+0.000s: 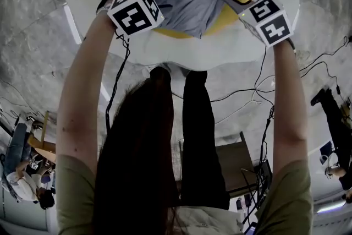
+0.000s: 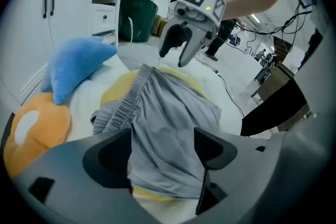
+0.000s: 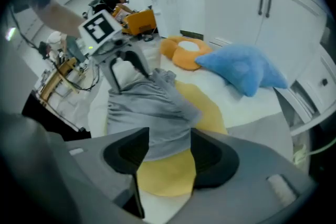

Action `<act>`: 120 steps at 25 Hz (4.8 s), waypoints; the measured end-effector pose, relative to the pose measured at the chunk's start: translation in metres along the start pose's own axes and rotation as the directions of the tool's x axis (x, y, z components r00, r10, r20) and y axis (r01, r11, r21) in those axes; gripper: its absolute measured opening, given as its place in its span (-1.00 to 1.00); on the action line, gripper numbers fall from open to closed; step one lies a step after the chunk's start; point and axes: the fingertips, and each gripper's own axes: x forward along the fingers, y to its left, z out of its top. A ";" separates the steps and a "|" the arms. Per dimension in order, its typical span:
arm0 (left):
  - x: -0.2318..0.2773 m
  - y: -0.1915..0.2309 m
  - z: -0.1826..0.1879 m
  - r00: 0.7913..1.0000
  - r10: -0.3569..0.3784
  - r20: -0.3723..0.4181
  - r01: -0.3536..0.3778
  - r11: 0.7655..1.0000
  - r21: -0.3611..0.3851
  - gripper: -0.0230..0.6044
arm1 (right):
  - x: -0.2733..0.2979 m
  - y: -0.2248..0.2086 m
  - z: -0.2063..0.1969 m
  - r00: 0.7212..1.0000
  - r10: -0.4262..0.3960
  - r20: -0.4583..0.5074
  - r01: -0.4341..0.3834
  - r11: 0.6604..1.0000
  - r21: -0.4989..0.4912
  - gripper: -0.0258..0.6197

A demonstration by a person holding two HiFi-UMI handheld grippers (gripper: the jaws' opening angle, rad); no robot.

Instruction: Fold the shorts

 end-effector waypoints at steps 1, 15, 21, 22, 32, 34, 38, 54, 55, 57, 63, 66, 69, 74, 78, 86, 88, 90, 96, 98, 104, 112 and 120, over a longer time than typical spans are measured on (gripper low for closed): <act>0.007 0.004 0.001 1.000 -0.002 -0.016 0.002 1.000 0.000 0.22 | 0.002 0.017 -0.001 1.000 0.030 -0.006 -0.030 0.999 -0.037 -0.19; -0.001 0.072 -0.023 0.991 0.099 -0.095 -0.115 0.975 -0.190 0.24 | 0.048 0.085 -0.060 0.956 0.128 -0.264 -0.192 0.953 -0.234 -0.19; -0.017 -0.011 -0.033 0.999 0.042 0.012 -0.041 0.991 -0.128 0.24 | 0.039 0.112 -0.036 0.976 0.148 -0.159 -0.183 0.954 -0.238 -0.19; -0.013 -0.031 -0.039 1.000 0.004 0.001 -0.004 0.996 -0.093 0.24 | 0.044 0.128 -0.038 0.971 0.175 -0.165 -0.212 0.946 -0.246 -0.19; 0.020 -0.069 -0.114 0.976 -0.075 -0.206 0.049 0.991 -0.126 0.24 | 0.066 0.174 -0.113 0.920 0.167 -0.353 -0.258 0.939 -0.228 -0.19; 0.014 -0.067 -0.114 0.975 -0.082 -0.207 0.052 0.988 -0.145 0.24 | 0.059 0.175 -0.113 0.919 0.195 -0.343 -0.275 0.940 -0.202 -0.19; -0.010 -0.052 -0.090 0.987 -0.050 -0.150 0.037 0.995 -0.088 0.24 | 0.037 0.151 -0.068 0.952 0.246 -0.180 -0.267 0.958 -0.104 -0.19; 0.027 0.069 0.003 0.997 0.002 -0.077 -0.013 0.990 -0.139 0.26 | 0.061 -0.002 -0.001 0.978 0.112 -0.174 -0.134 0.984 -0.121 -0.18; 0.027 0.073 0.007 0.997 0.019 -0.076 -0.029 0.991 -0.132 0.26 | 0.062 -0.004 -0.001 0.979 0.116 -0.169 -0.133 0.987 -0.095 -0.18; 0.026 0.082 0.017 0.997 0.048 -0.062 -0.056 0.990 -0.132 0.26 | 0.062 -0.009 0.000 0.980 0.115 -0.165 -0.128 0.990 -0.066 -0.18; 0.022 0.082 0.008 0.995 0.073 -0.064 -0.082 0.983 -0.164 0.26 | 0.064 -0.007 -0.004 0.981 0.102 -0.163 -0.111 0.993 -0.046 -0.19; 0.011 0.079 0.005 0.997 0.077 -0.027 -0.081 0.975 -0.207 0.26 | 0.057 -0.008 0.003 0.989 0.097 -0.116 -0.102 0.994 -0.043 -0.19; -0.007 0.069 0.001 0.995 0.088 0.041 -0.075 0.966 -0.248 0.26 | 0.037 -0.005 0.016 0.996 0.074 0.040 -0.074 0.997 -0.004 -0.18; -0.059 0.043 0.019 0.942 0.171 0.289 -0.022 0.890 -0.455 0.26 | -0.027 0.001 0.044 0.908 -0.080 0.411 -0.034 0.965 0.262 -0.18; -0.109 0.012 0.035 0.886 0.273 0.374 -0.035 0.845 -0.533 0.26 | -0.085 0.020 0.046 0.829 -0.289 0.479 0.098 0.918 0.384 -0.18; -0.280 -0.031 0.091 0.639 0.596 0.486 -0.002 0.633 -0.774 0.26 | -0.252 0.072 0.117 0.644 -0.473 0.601 0.129 0.842 0.524 -0.18; -0.332 -0.053 0.106 0.601 0.639 0.480 -0.027 0.616 -0.787 0.26 | -0.308 0.090 0.137 0.587 -0.526 0.616 0.111 0.805 0.582 -0.18; -0.384 -0.076 0.123 0.574 0.665 0.477 -0.074 0.623 -0.779 0.26 | -0.364 0.112 0.160 0.541 -0.556 0.631 0.098 0.786 0.610 -0.18; -0.517 -0.129 0.183 0.506 0.693 0.513 -0.220 0.679 -0.701 0.26 | -0.504 0.163 0.228 0.472 -0.529 0.706 0.176 0.841 0.512 -0.18; -0.548 -0.147 0.203 0.505 0.677 0.535 -0.240 0.706 -0.666 0.26 | -0.540 0.178 0.244 0.462 -0.500 0.733 0.185 0.862 0.471 -0.18; -0.607 -0.209 0.233 0.430 0.712 0.554 -0.305 0.693 -0.653 0.25 | -0.609 0.221 0.250 0.409 -0.505 0.760 0.275 0.862 0.425 -0.19; -0.653 -0.266 0.258 0.227 0.842 0.490 -0.380 0.540 -0.751 -0.29 | -0.671 0.251 0.241 0.325 -0.521 0.789 0.305 0.847 0.434 -0.23; -0.665 -0.318 0.271 0.109 0.875 0.471 -0.445 0.467 -0.765 -0.80 | -0.710 0.272 0.220 0.278 -0.493 0.825 0.367 0.848 0.383 -0.67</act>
